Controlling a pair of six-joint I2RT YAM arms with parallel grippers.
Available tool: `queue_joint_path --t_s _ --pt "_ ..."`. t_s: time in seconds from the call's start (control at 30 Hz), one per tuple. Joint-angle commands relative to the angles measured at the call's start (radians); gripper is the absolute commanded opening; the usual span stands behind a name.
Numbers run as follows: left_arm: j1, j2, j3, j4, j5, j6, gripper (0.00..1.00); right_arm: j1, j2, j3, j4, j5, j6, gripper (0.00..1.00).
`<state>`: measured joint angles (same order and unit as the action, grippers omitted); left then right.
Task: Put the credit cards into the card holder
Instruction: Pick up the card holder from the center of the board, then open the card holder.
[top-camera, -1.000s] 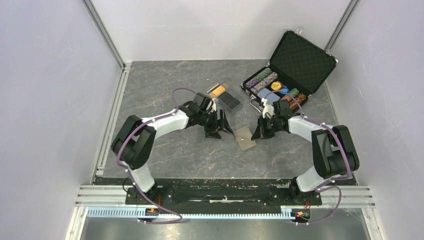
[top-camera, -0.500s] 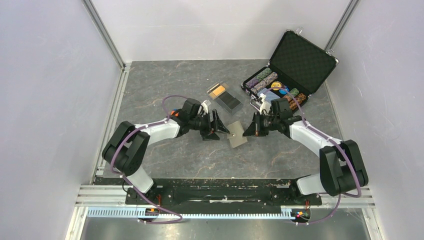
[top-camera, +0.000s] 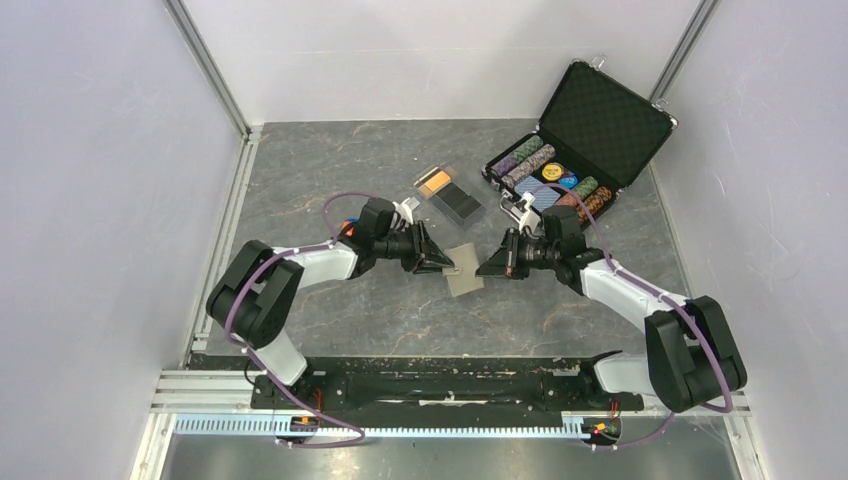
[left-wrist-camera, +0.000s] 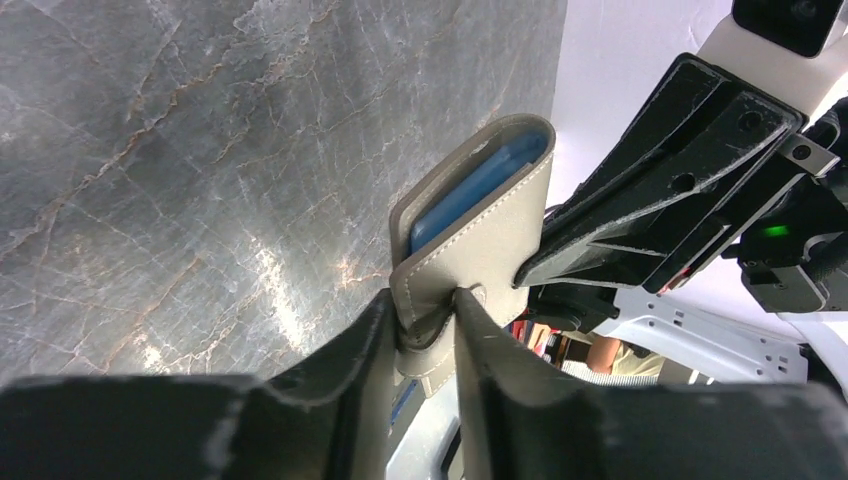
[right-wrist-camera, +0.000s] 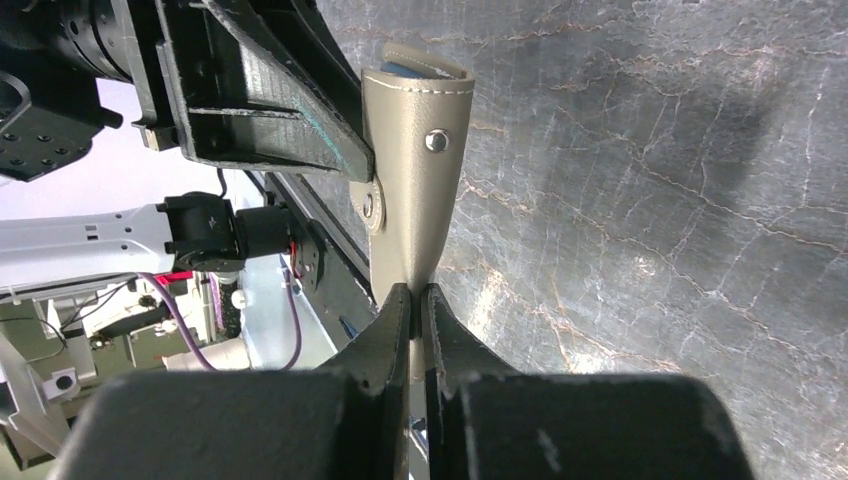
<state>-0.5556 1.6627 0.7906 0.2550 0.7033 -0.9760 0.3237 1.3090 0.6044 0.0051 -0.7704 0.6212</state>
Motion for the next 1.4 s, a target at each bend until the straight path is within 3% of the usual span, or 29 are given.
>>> queue_joint_path --t_s 0.0,0.1,0.3,0.43,0.53,0.6,0.67,0.73,0.77,0.8,0.9,0.97,1.03,1.13,1.37 --pt "-0.006 -0.014 -0.013 0.128 0.058 -0.068 0.22 0.023 -0.019 -0.004 0.089 -0.032 0.046 0.0" --pt "-0.005 -0.032 -0.033 0.138 0.053 -0.076 0.03 0.025 -0.017 -0.003 0.089 -0.027 0.043 0.04" --pt "-0.005 -0.102 -0.076 0.139 0.059 -0.075 0.02 0.024 -0.015 0.008 0.085 -0.003 0.021 0.5" --pt "-0.005 -0.153 -0.103 0.155 0.072 -0.071 0.02 0.025 0.007 0.011 0.095 -0.022 0.012 0.63" --pt "-0.005 -0.171 -0.113 0.187 0.092 -0.083 0.02 0.024 0.032 0.015 0.104 -0.053 0.005 0.62" --pt "-0.005 -0.176 -0.119 0.215 0.103 -0.099 0.02 0.024 0.043 0.006 0.153 -0.092 0.031 0.56" --pt "-0.005 -0.184 -0.125 0.222 0.105 -0.105 0.02 0.027 0.046 -0.008 0.242 -0.136 0.086 0.42" --pt "-0.004 -0.191 -0.129 0.219 0.101 -0.104 0.03 0.034 0.045 -0.015 0.293 -0.161 0.122 0.15" --pt "-0.004 -0.193 -0.128 0.206 0.098 -0.1 0.07 0.039 0.043 -0.014 0.297 -0.164 0.126 0.03" --pt "-0.004 -0.198 -0.126 0.191 0.093 -0.091 0.17 0.043 0.038 -0.01 0.284 -0.158 0.121 0.0" --pt "-0.005 -0.229 -0.096 0.051 0.054 -0.017 0.38 0.053 0.015 0.009 0.197 -0.112 0.068 0.0" --pt "-0.006 -0.269 -0.043 -0.164 -0.021 0.105 0.52 0.062 0.004 0.033 0.108 -0.068 0.022 0.0" --pt "-0.01 -0.303 0.021 -0.416 -0.125 0.225 0.58 0.076 -0.004 0.051 0.03 -0.017 -0.019 0.0" --pt "-0.029 -0.354 0.079 -0.654 -0.295 0.336 0.6 0.11 0.002 0.061 -0.03 0.056 -0.036 0.0" --pt "-0.068 -0.434 0.106 -0.856 -0.442 0.393 0.59 0.248 0.062 0.121 -0.027 0.147 0.009 0.0"
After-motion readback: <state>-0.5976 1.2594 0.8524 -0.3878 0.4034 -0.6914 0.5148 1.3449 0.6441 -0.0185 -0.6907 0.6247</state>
